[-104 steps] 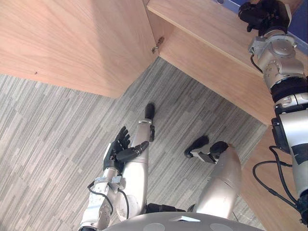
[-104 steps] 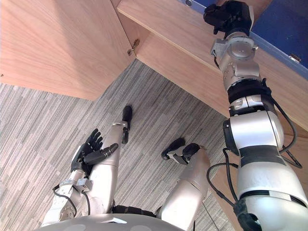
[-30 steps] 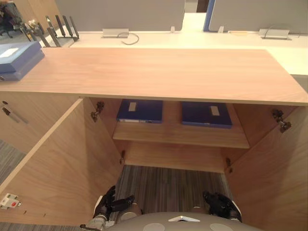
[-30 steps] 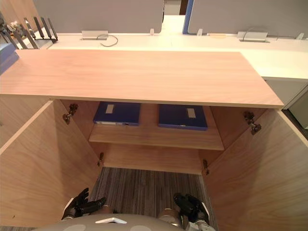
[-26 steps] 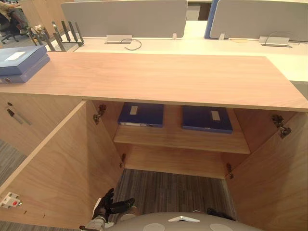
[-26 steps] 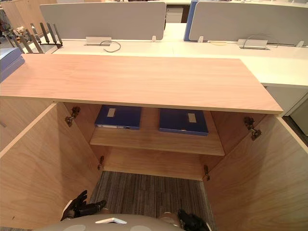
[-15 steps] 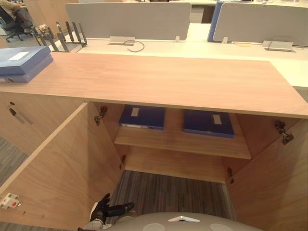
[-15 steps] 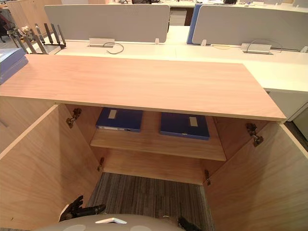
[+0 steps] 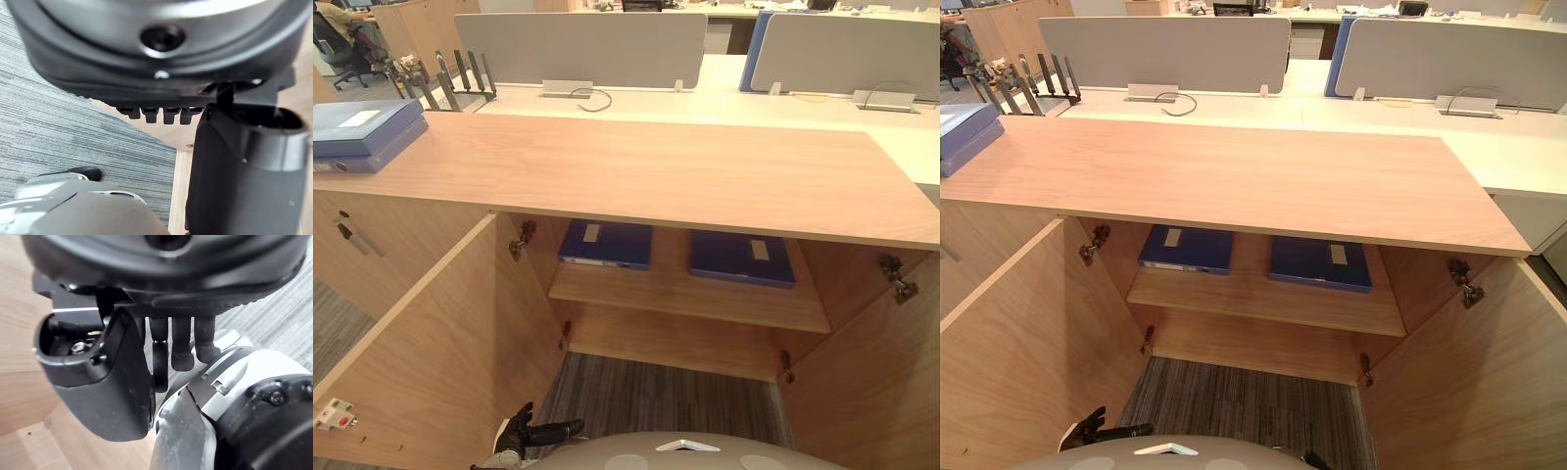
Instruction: Walk over to the cabinet, pick up the folder, carry it to the office cabinet, place the folder inside the office cabinet, then close the office cabinet door
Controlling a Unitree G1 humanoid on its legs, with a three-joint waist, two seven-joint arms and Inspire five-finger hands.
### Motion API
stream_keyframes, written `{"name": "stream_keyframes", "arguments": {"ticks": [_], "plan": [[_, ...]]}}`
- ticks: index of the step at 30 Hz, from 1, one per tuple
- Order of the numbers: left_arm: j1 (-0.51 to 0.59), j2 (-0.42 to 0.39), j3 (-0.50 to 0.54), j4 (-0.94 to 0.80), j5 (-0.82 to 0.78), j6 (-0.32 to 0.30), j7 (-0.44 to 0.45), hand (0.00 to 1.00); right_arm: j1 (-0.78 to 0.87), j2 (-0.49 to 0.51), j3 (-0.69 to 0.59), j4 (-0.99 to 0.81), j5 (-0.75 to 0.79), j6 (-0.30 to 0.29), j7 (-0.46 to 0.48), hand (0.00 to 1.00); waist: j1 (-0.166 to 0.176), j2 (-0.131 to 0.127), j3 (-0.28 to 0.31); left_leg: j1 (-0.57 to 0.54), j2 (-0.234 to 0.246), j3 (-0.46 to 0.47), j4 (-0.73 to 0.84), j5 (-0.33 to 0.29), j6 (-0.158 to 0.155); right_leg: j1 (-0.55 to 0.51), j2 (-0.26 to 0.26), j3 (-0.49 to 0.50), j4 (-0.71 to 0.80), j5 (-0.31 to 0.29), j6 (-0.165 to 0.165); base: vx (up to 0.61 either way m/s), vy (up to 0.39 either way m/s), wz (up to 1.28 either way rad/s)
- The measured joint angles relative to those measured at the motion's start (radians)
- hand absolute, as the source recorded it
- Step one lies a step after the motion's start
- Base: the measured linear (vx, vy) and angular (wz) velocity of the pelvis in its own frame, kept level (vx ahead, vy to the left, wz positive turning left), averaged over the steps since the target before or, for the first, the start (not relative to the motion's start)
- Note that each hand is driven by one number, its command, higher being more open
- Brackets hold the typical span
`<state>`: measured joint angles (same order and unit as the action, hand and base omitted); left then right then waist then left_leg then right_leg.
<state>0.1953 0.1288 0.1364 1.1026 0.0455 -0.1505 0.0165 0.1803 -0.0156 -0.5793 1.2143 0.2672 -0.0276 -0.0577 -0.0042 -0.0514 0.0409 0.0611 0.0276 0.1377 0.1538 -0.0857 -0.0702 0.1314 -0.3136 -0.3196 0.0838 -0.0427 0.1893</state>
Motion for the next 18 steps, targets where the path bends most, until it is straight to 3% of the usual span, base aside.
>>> {"name": "stream_keyframes", "arguments": {"ticks": [5, 8, 12, 18], "plan": [[0.0, 0.003, 0.0, 0.007, -0.001, 0.0, 0.003, 1.0, 0.001, 0.005, -0.01, 0.0, 0.102, -0.001, -0.011, 0.0, -0.001, -0.005, -0.004, 0.003, 0.0, 0.0, -0.005, 0.001, 0.001, 0.002, -0.003, 0.0, -0.002, 0.0, 0.001, 0.0, 0.0, 0.0], [0.006, 0.005, 0.044, 0.009, -0.001, 0.002, 0.002, 1.0, 0.024, 0.004, -0.081, -0.016, 0.133, 0.0, 0.012, 0.0, -0.003, -0.013, -0.007, 0.023, 0.0, 0.009, -0.02, 0.003, 0.0, 0.01, -0.002, 0.008, -0.007, 0.001, 0.001, 0.01, 0.003, -0.08], [0.011, 0.005, 0.092, 0.009, 0.0, 0.003, -0.001, 1.0, 0.042, -0.028, -0.182, -0.018, 0.104, 0.001, 0.01, 0.0, -0.005, -0.033, -0.014, 0.029, -0.001, 0.016, -0.029, 0.003, 0.0, 0.01, -0.003, 0.012, -0.015, 0.005, 0.001, 0.01, 0.004, -0.07], [0.015, 0.008, 0.114, 0.008, 0.0, 0.003, -0.006, 1.0, 0.039, -0.056, -0.253, -0.019, 0.053, 0.004, 0.011, 0.0, -0.009, -0.042, -0.013, 0.038, -0.011, 0.019, -0.035, 0.002, 0.0, 0.01, -0.006, 0.019, -0.015, 0.005, 0.001, 0.0, 0.0, -0.04]]}}
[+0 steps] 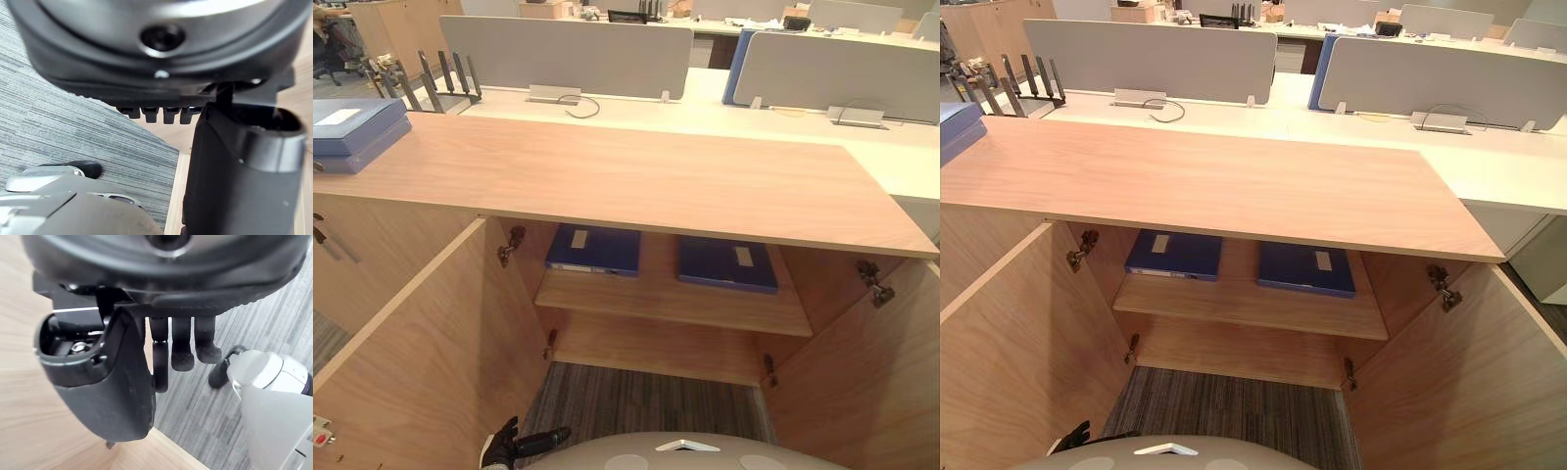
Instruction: Walk over to the cabinet, pick up the folder, carry it to the office cabinet, place the folder inside the office cabinet, then close the office cabinet door
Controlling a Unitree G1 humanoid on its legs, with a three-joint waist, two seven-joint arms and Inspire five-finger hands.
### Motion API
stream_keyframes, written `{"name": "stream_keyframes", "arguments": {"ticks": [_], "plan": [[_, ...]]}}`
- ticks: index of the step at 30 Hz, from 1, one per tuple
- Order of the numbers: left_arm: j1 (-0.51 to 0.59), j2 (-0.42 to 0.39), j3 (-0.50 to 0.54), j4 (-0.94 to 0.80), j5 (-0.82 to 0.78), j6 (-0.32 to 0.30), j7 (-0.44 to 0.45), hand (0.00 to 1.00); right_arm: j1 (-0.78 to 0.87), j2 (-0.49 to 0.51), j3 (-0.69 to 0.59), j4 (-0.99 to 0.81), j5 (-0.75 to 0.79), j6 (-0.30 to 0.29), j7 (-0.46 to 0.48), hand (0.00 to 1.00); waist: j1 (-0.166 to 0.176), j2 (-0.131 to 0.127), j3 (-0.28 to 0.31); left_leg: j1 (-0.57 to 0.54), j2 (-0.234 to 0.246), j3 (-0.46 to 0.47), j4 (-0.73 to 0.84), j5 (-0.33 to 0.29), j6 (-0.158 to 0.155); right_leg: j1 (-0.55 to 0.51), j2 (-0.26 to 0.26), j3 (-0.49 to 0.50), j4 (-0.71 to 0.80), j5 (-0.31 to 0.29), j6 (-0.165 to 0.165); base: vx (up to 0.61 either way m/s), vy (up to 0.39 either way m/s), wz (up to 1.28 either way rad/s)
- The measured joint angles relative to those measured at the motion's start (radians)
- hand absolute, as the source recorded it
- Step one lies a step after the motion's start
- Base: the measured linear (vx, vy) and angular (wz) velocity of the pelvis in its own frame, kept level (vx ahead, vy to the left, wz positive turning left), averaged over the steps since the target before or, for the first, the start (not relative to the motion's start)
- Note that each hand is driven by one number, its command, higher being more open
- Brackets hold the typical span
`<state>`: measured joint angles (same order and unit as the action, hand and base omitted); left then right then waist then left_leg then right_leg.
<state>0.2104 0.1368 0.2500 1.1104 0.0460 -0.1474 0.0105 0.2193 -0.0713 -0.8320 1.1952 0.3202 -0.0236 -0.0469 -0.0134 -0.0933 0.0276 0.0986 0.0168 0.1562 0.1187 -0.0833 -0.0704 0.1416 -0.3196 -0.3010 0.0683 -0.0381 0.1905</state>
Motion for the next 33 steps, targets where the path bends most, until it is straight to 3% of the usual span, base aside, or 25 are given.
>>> {"name": "stream_keyframes", "arguments": {"ticks": [19, 20, 33], "plan": [[0.012, 0.006, -0.093, -0.041, -0.001, -0.003, 0.008, 1.0, -0.137, 0.0, 0.346, -0.1, 0.001, -0.001, 0.008, 0.0, 0.019, 0.021, 0.017, -0.02, -0.024, -0.059, 0.003, 0.001, 0.003, 0.018, -0.015, -0.045, -0.007, -0.002, 0.0, 0.01, -0.005, 0.07], [0.007, 0.005, -0.095, -0.043, -0.001, -0.003, 0.008, 1.0, -0.142, 0.0, 0.365, -0.101, 0.001, -0.001, 0.007, 1.0, 0.021, 0.021, 0.023, -0.021, -0.025, -0.065, 0.004, 0.001, 0.003, 0.021, -0.015, -0.051, -0.007, -0.002, -0.001, 0.01, -0.009, 0.11], [-0.01, -0.001, -0.116, -0.042, 0.0, -0.003, 0.015, 1.0, -0.136, 0.002, 0.421, -0.1, 0.002, -0.002, -0.004, 1.0, 0.033, 0.032, 0.045, -0.018, -0.024, -0.082, 0.0, 0.001, 0.003, 0.027, -0.013, -0.06, -0.005, -0.006, -0.005, 0.0, -0.002, 0.02]]}}
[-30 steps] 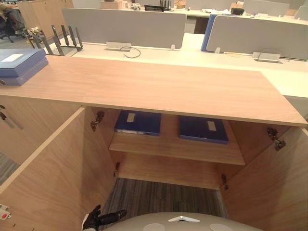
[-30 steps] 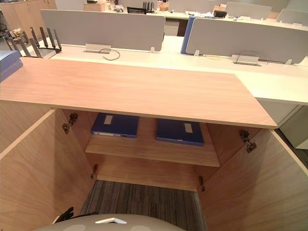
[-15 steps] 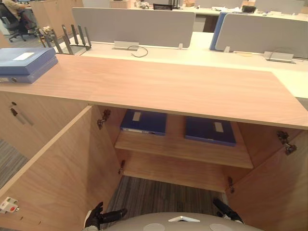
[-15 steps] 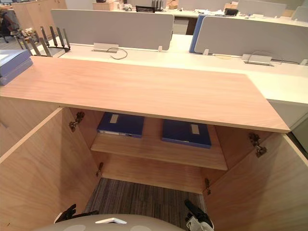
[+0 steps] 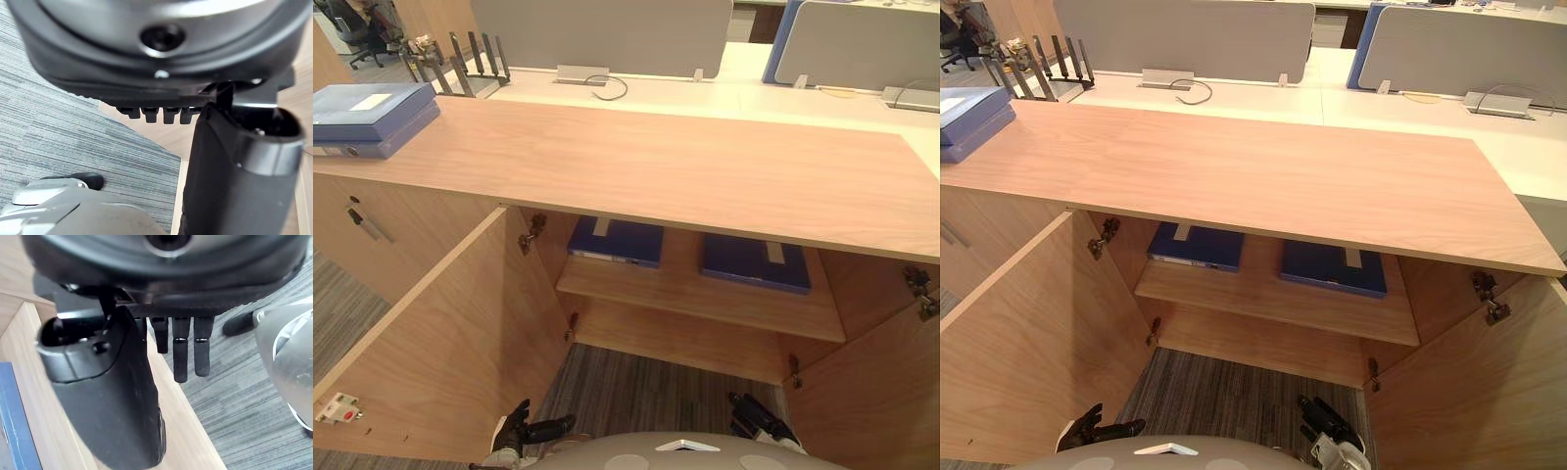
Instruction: Walk over to the cabinet, pick up the folder, carry it to the office cabinet, place the folder inside the office cabinet, then close the office cabinet door
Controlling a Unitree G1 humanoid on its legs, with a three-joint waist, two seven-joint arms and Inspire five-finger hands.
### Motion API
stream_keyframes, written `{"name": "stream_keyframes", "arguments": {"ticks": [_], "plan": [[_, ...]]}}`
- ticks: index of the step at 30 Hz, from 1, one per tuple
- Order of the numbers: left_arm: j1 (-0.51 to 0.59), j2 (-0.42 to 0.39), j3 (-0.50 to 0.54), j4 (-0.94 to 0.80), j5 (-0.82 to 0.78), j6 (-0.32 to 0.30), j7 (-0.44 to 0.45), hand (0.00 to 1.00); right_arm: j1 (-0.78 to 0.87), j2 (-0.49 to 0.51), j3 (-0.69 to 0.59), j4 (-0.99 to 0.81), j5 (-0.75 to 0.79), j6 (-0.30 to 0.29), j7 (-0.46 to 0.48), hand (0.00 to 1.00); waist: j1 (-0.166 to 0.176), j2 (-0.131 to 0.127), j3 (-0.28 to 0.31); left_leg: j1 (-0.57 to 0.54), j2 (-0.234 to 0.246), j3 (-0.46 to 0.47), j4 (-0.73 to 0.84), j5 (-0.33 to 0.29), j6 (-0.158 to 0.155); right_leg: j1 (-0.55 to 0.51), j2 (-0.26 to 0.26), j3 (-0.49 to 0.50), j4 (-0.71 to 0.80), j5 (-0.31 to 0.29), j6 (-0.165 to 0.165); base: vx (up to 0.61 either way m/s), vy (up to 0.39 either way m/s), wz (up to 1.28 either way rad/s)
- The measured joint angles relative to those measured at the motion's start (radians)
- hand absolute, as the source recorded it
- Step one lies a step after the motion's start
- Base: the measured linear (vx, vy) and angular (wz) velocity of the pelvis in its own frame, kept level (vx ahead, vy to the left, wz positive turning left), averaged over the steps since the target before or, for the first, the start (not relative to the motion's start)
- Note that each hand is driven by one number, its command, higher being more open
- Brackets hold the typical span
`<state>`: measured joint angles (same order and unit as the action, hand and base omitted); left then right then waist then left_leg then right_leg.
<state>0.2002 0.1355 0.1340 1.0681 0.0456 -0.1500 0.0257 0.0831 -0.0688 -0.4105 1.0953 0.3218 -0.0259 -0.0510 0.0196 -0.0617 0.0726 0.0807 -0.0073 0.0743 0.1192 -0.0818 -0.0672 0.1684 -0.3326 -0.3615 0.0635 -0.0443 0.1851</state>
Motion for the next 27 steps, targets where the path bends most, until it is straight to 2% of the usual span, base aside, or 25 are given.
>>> {"name": "stream_keyframes", "arguments": {"ticks": [9, 27], "plan": [[0.002, 0.0, -0.004, 0.0, 0.0, 0.0, 0.006, 1.0, 0.023, 0.008, 0.029, 0.001, 0.0, 0.0, -0.004, 1.0, 0.001, -0.005, -0.003, 0.01, 0.001, 0.004, -0.01, 0.005, 0.002, 0.003, 0.0, 0.005, -0.001, 0.002, 0.003, 0.0, -0.003, 0.0], [0.009, 0.006, -0.02, 0.005, 0.0, 0.002, 0.02, 1.0, 0.037, 0.04, 0.031, 0.032, 0.001, -0.001, -0.006, 1.0, 0.002, -0.017, -0.027, 0.068, -0.004, 0.011, -0.128, 0.062, 0.002, 0.007, 0.004, 0.009, -0.01, 0.007, 0.012, 0.0, 0.0, 0.0]]}}
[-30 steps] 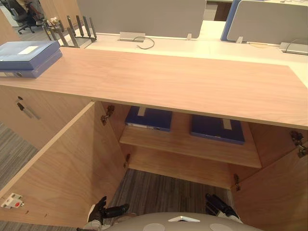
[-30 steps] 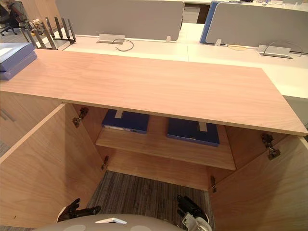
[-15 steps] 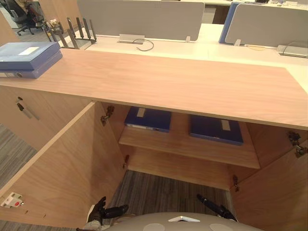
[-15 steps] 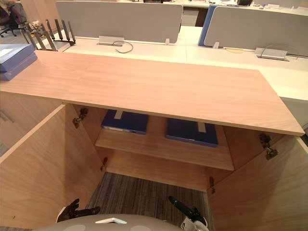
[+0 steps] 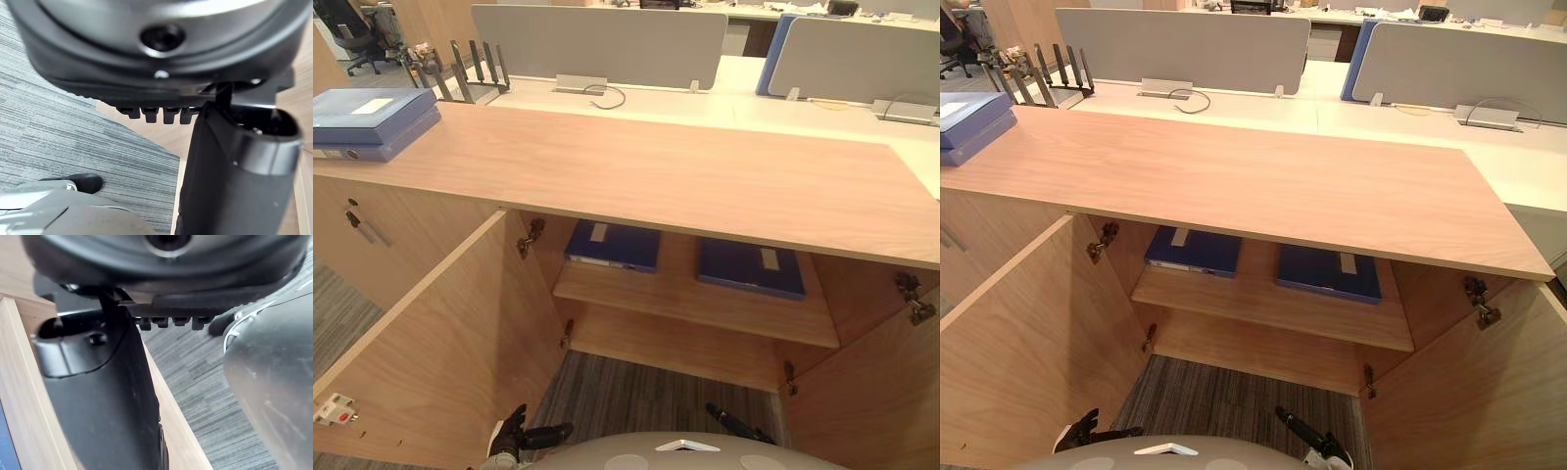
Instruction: Walk over to the cabinet, pick up the folder, carry it to the office cabinet, place the folder inside the office cabinet, then close the office cabinet door
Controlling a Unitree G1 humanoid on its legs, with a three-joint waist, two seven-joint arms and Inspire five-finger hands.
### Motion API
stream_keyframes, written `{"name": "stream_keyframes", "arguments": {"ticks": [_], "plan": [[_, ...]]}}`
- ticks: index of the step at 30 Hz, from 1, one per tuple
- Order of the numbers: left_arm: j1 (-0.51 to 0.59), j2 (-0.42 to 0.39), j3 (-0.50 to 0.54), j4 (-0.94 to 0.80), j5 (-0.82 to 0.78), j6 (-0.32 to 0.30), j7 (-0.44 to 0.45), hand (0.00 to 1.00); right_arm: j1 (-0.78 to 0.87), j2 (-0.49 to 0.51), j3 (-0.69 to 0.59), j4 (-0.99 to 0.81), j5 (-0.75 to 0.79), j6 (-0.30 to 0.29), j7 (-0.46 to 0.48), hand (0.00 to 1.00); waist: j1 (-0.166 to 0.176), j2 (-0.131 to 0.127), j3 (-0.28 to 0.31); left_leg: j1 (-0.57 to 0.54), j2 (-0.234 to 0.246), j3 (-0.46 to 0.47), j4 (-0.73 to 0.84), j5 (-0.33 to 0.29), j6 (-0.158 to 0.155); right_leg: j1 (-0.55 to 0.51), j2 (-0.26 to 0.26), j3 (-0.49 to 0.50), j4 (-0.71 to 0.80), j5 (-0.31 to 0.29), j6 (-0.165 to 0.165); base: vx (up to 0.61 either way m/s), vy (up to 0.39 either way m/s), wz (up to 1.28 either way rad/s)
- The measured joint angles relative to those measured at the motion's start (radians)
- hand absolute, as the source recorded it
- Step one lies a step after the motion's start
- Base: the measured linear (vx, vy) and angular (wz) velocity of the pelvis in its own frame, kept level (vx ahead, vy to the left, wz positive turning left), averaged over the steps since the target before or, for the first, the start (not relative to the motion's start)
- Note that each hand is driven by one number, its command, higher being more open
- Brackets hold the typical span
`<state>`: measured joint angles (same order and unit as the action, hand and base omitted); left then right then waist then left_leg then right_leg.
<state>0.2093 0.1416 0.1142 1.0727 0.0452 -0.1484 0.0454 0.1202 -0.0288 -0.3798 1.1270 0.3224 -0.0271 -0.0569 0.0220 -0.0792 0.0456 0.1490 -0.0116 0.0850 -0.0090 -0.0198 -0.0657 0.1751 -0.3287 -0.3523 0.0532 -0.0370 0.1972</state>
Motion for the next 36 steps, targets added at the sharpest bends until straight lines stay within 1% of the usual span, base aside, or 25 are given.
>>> {"name": "stream_keyframes", "arguments": {"ticks": [9, 12, 13, 14, 15, 16, 17, 18, 19, 21, 22, 23, 24, 25, 26, 27, 28, 29, 30, 31, 32, 33, 34, 35, 36], "plan": [[0.018, 0.0, 0.001, 0.001, -0.005, 0.0, 0.009, 1.0, 0.018, 0.006, 0.011, 0.01, 0.001, 0.0, 0.0, 1.0, 0.0, -0.002, -0.006, 0.018, -0.002, 0.0, -0.036, 0.021, 0.001, -0.001, 0.0, 0.0, 0.0, 0.001, 0.002, 0.0, 0.0, 0.0], [0.018, 0.0, 0.007, 0.009, -0.013, 0.0, 0.011, 1.0, 0.018, 0.008, 0.019, 0.015, 0.001, -0.001, 0.0, 1.0, -0.001, -0.005, -0.011, 0.017, -0.004, 0.0, -0.032, 0.021, 0.001, 0.0, -0.002, 0.001, 0.001, 0.001, 0.002, 0.0, 0.0, 0.0], [0.018, 0.0, 0.013, 0.01, -0.02, 0.0, 0.011, 1.0, 0.017, 0.01, 0.019, 0.015, 0.001, -0.001, 0.0, 1.0, -0.001, -0.009, -0.009, 0.009, -0.004, 0.0, -0.01, 0.009, 0.0, -0.001, -0.005, 0.002, 0.006, 0.001, 0.001, 0.0, 0.0, 0.0], [0.018, 0.001, 0.015, 0.009, -0.028, -0.001, 0.011, 1.0, 0.016, 0.011, 0.018, 0.015, 0.001, -0.001, 0.0, 1.0, -0.001, -0.011, -0.008, -0.007, -0.004, 0.0, 0.023, -0.007, 0.001, -0.003, -0.008, 0.002, 0.013, -0.001, 0.001, 0.0, 0.0, 0.0], [0.016, 0.0, 0.023, 0.008, -0.042, -0.002, 0.012, 1.0, 0.014, 0.012, 0.017, 0.015, 0.001, -0.002, 0.0, 1.0, -0.001, -0.013, -0.006, -0.046, -0.001, 0.0, 0.11, -0.053, 0.002, -0.009, -0.012, 0.003, 0.029, -0.006, 0.0, -0.05, -0.002, 0.01], [0.009, -0.008, 0.03, -0.004, -0.057, -0.005, 0.015, 1.0, 0.013, 0.005, 0.012, 0.015, 0.003, -0.003, 0.0, 1.0, -0.001, 0.001, 0.0, -0.114, 0.016, -0.006, 0.27, -0.132, 0.001, -0.021, -0.011, 0.005, 0.067, -0.021, 0.005, -0.06, 0.031, 0.03], [0.001, -0.019, 0.033, -0.012, -0.068, -0.006, 0.017, 1.0, 0.01, -0.008, 0.003, 0.015, 0.005, -0.005, 0.0, 1.0, 0.0, 0.027, 0.012, -0.165, 0.04, -0.016, 0.412, -0.208, 0.002, -0.022, 0.001, 0.01, 0.106, -0.038, 0.009, -0.07, 0.073, 0.0], [-0.004, -0.025, 0.033, -0.012, -0.078, -0.006, 0.017, 1.0, 0.009, -0.012, 0.0, 0.015, 0.005, -0.005, -0.002, 1.0, 0.0, 0.04, 0.017, -0.182, 0.051, -0.02, 0.471, -0.24, 0.005, -0.024, 0.002, 0.016, 0.125, -0.046, 0.012, -0.07, 0.136, -0.09], [-0.006, -0.034, 0.033, -0.012, -0.096, -0.005, 0.018, 1.0, 0.008, -0.02, -0.001, 0.015, 0.005, -0.008, -0.004, 1.0, -0.001, 0.061, 0.024, -0.207, 0.068, -0.021, 0.563, -0.294, 0.012, -0.032, 0.007, 0.035, 0.17, -0.062, 0.023, -0.07, 0.167, -0.21], [-0.008, -0.037, 0.03, -0.012, -0.119, -0.006, 0.017, 1.0, 0.005, -0.024, -0.003, 0.013, 0.008, -0.009, -0.008, 1.0, -0.002, 0.078, 0.036, -0.223, 0.078, 0.015, 0.659, -0.351, 0.033, -0.067, 0.001, 0.095, 0.235, -0.075, 0.036, -0.09, 0.203, -0.46], [-0.01, -0.036, 0.029, -0.012, -0.119, -0.006, 0.018, 1.0, 0.004, -0.024, -0.003, 0.009, 0.01, -0.009, -0.009, 1.0, -0.004, 0.077, 0.036, -0.229, 0.078, 0.029, 0.678, -0.362, 0.043, -0.082, -0.004, 0.116, 0.246, -0.072, 0.04, -0.13, 0.227, -0.7], [-0.015, -0.03, 0.018, -0.012, -0.118, -0.009, 0.017, 1.0, 0.002, -0.023, -0.001, -0.001, 0.019, -0.01, -0.009, 1.0, -0.004, 0.074, 0.037, -0.245, 0.08, 0.067, 0.706, -0.376, 0.062, -0.121, -0.016, 0.163, 0.264, -0.061, 0.055, -0.18, 0.264, -0.82], [-0.019, -0.027, 0.008, -0.01, -0.118, -0.012, 0.017, 1.0, -0.001, -0.02, -0.001, -0.01, 0.024, -0.011, -0.009, 1.0, -0.01, 0.072, 0.042, -0.258, 0.076, 0.11, 0.722, -0.385, 0.078, -0.164, -0.029, 0.206, 0.276, -0.041, 0.042, -0.24, 0.293, -0.93], [-0.023, -0.027, 0.0, -0.004, -0.117, -0.018, 0.017, 1.0, -0.003, -0.019, 0.001, -0.02, 0.043, -0.011, -0.007, 1.0, -0.017, 0.075, 0.044, -0.268, 0.076, 0.135, 0.725, -0.394, 0.084, -0.187, -0.035, 0.218, 0.274, -0.021, 0.013, -0.23, 0.242, -0.72], [-0.024, -0.026, 0.0, -0.002, -0.115, -0.021, 0.017, 1.0, -0.001, -0.018, 0.001, -0.031, 0.051, -0.01, -0.006, 1.0, -0.025, 0.078, 0.046, -0.276, 0.077, 0.147, 0.725, -0.396, 0.089, -0.199, -0.037, 0.217, 0.269, -0.004, -0.016, -0.24, 0.211, -0.59], [-0.024, -0.025, -0.001, -0.002, -0.113, -0.022, 0.018, 1.0, 0.01, -0.013, 0.002, -0.051, 0.059, -0.011, -0.005, 1.0, -0.038, 0.081, 0.047, -0.281, 0.078, 0.173, 0.714, -0.398, 0.097, -0.213, -0.043, 0.203, 0.253, 0.025, -0.07, -0.23, 0.208, -0.6], [-0.021, -0.027, 0.0, -0.002, -0.113, -0.021, 0.018, 1.0, 0.025, -0.013, 0.012, -0.068, 0.067, -0.011, -0.005, 1.0, -0.044, 0.085, 0.046, -0.279, 0.081, 0.2, 0.689, -0.395, 0.103, -0.224, -0.052, 0.162, 0.263, 0.025, -0.077, -0.2, 0.191, -0.58], [-0.021, -0.027, -0.001, -0.001, -0.113, -0.021, 0.019, 1.0, 0.032, -0.013, 0.017, -0.073, 0.068, -0.01, -0.005, 1.0, -0.049, 0.086, 0.045, -0.276, 0.081, 0.211, 0.67, -0.389, 0.103, -0.229, -0.051, 0.137, 0.281, 0.024, -0.078, -0.15, 0.131, -0.51], [-0.022, -0.026, -0.001, 0.003, -0.109, -0.019, 0.019, 1.0, 0.045, -0.013, 0.026, -0.075, 0.068, -0.01, -0.007, 1.0, -0.052, 0.087, 0.045, -0.253, 0.081, 0.243, 0.601, -0.355, 0.104, -0.233, -0.046, 0.096, 0.35, 0.009, -0.096, -0.09, 0.064, -0.39], [-0.022, -0.027, -0.003, 0.01, -0.102, -0.015, 0.018, 1.0, 0.061, -0.012, 0.028, -0.079, 0.068, -0.01, -0.007, 1.0, -0.053, 0.089, 0.046, -0.222, 0.079, 0.269, 0.513, -0.31, 0.098, -0.228, -0.032, 0.076, 0.434, -0.013, -0.124, -0.07, 0.045, -0.35], [-0.022, -0.027, -0.003, 0.01, -0.092, -0.011, 0.018, 1.0, 0.066, -0.01, 0.028, -0.08, 0.069, -0.011, -0.007, 1.0, -0.053, 0.089, 0.048, -0.204, 0.075, 0.278, 0.466, -0.291, 0.09, -0.224, -0.022, 0.073, 0.473, -0.024, -0.134, -0.05, 0.03, -0.26], [-0.022, -0.029, -0.003, 0.01, -0.081, -0.006, 0.017, 1.0, 0.07, -0.009, 0.027, -0.08, 0.073, -0.012, -0.007, 1.0, -0.054, 0.086, 0.049, -0.186, 0.068, 0.289, 0.401, -0.257, 0.087, -0.21, -0.011, 0.061, 0.525, -0.049, -0.137, -0.03, 0.026, -0.23], [-0.022, -0.027, -0.003, 0.01, -0.075, -0.002, 0.016, 1.0, 0.071, -0.006, 0.03, -0.078, 0.075, -0.012, -0.007, 1.0, -0.052, 0.085, 0.051, -0.16, 0.051, 0.29, 0.321, -0.212, 0.082, -0.174, -0.005, 0.041, 0.562, -0.076, -0.135, -0.01, 0.0, -0.28], [-0.022, -0.022, -0.002, 0.01, -0.075, -0.002, 0.016, 1.0, 0.071, -0.001, 0.032, -0.073, 0.075, -0.012, -0.007, 1.0, -0.051, 0.073, 0.057, -0.139, 0.035, 0.288, 0.264, -0.171, 0.084, -0.123, -0.002, 0.02, 0.556, -0.087, -0.136, -0.03, -0.033, -0.27], [-0.022, -0.019, -0.001, 0.009, -0.075, -0.001, 0.015, 1.0, 0.071, 0.002, 0.032, -0.068, 0.075, -0.012, -0.008, 1.0, -0.049, 0.066, 0.057, -0.14, 0.027, 0.288, 0.244, -0.153, 0.093, -0.098, -0.001, 0.006, 0.546, -0.089, -0.132, -0.05, -0.081, -0.28]]}}
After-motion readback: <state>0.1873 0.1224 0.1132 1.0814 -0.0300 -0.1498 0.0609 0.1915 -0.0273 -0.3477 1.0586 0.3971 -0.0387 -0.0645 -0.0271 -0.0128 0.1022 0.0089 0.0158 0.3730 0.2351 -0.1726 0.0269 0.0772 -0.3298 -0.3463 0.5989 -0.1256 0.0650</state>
